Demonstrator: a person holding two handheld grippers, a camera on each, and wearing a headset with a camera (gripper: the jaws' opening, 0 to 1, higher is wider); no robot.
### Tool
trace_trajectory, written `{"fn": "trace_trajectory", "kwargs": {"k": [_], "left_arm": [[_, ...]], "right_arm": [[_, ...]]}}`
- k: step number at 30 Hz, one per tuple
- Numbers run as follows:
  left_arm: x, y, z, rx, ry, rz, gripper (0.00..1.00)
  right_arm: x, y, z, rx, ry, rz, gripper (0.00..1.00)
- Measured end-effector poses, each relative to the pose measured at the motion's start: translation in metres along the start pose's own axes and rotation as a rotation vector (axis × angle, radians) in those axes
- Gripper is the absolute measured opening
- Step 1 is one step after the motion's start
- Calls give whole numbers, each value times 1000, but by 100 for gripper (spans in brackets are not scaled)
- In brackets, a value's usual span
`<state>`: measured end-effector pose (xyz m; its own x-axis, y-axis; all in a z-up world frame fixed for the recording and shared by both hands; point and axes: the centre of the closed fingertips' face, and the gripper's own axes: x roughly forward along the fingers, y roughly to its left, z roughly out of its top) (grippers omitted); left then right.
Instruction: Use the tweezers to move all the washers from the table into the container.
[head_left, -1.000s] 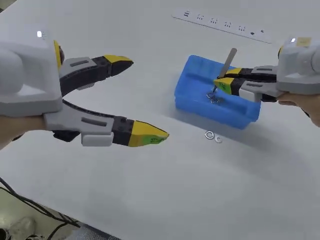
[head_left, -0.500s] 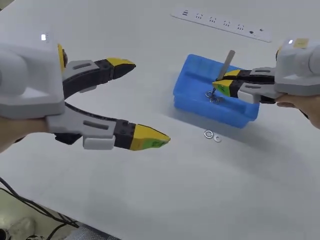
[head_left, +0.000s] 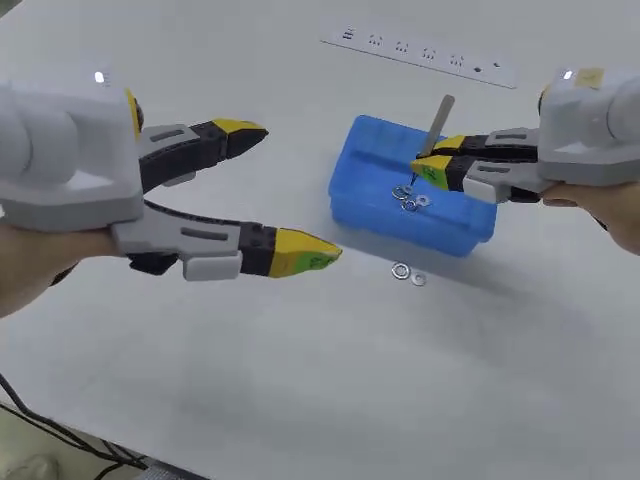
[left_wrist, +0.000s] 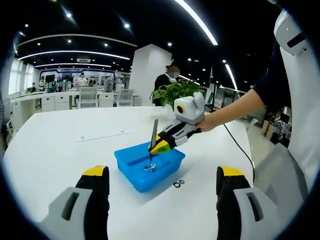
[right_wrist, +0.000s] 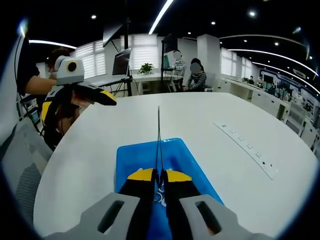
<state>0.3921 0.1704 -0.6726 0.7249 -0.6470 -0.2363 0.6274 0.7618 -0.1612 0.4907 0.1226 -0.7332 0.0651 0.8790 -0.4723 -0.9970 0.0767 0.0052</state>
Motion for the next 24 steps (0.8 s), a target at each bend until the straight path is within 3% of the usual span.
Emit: {"fn": "trace_trajectory", "kwargs": {"k": [3, 5, 12, 14, 16, 17, 21, 24], "left_arm": [[19, 2, 12, -4, -36, -9, 94], [33, -1, 19, 6, -48, -48, 90], [73, -16, 33, 87, -33, -158, 70], [81, -21, 39, 102, -38, -197, 62], [86, -29, 42, 99, -27, -258, 49], [88, -30, 43, 110, -24, -263, 43], [95, -37, 43, 153, 22, -305, 41], [96, -43, 42, 184, 43, -323, 33]], "right_arm": [[-1, 4, 0, -19, 9, -3, 8], [-3, 6, -2, -74, 34, -6, 8], [-9, 16, 5, -113, 34, 13, 8], [-10, 21, 6, -153, 31, 32, 8], [-10, 25, 5, -166, 41, 35, 8], [-10, 27, 5, -171, 39, 40, 8], [-10, 34, 6, -183, 41, 58, 8], [-11, 37, 7, -183, 35, 65, 8]]}}
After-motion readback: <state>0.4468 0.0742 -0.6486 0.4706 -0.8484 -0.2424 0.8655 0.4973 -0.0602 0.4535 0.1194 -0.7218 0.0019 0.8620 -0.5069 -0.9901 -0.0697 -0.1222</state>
